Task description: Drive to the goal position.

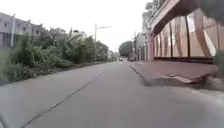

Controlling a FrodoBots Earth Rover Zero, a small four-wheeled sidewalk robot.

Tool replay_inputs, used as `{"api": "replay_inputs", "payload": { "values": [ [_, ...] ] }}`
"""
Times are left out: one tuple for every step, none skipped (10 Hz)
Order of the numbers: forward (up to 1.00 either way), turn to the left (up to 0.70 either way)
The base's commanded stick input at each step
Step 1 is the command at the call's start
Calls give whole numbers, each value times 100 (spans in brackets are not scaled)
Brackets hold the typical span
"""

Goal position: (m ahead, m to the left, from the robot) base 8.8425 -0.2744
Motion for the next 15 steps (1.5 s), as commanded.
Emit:
{"api": "replay_inputs", "payload": {
  "values": [
    [100,-35],
    [100,-40],
    [100,-40],
    [100,-40],
    [100,-40],
    [100,-26],
    [100,-11],
    [100,-6],
    [100,-2],
    [100,0],
    [100,0],
    [100,0],
    [100,0],
    [100,0],
    [100,0]
  ]
}}
